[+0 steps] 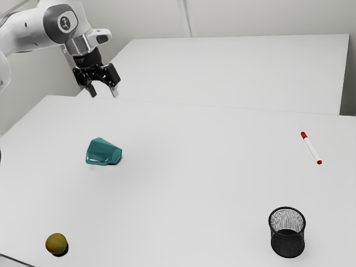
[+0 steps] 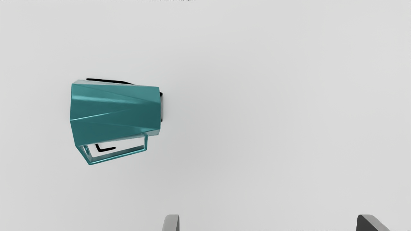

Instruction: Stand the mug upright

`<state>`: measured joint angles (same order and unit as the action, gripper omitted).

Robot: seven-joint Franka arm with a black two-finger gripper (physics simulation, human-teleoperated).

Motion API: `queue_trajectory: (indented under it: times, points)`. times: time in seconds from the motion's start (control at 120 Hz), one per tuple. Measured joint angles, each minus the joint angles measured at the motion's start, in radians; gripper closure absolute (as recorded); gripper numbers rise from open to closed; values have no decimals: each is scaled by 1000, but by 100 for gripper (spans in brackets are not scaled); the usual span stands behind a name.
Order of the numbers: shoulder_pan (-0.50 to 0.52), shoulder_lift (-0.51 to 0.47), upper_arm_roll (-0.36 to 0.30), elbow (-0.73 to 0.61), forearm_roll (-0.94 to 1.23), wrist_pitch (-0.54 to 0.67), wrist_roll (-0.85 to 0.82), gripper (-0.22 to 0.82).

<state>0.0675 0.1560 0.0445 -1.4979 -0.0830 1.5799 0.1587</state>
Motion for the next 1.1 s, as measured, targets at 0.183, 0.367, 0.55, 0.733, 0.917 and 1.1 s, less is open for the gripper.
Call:
queue_trajectory:
  times: [0.183,0.367,0.55,0.733,0.917,1.1]
  points:
    - [0,-2,0,-1,-4,4,21,0]
    - [-8,-37,19,-31,-21,5,38,0]
    - [-1,-96,146,-84,-137,-8,82,0]
    - [96,-19,233,-110,-312,-28,197,0]
    - [122,41,298,-111,-377,-54,296,0]
    - [210,205,309,-96,-497,-52,407,0]
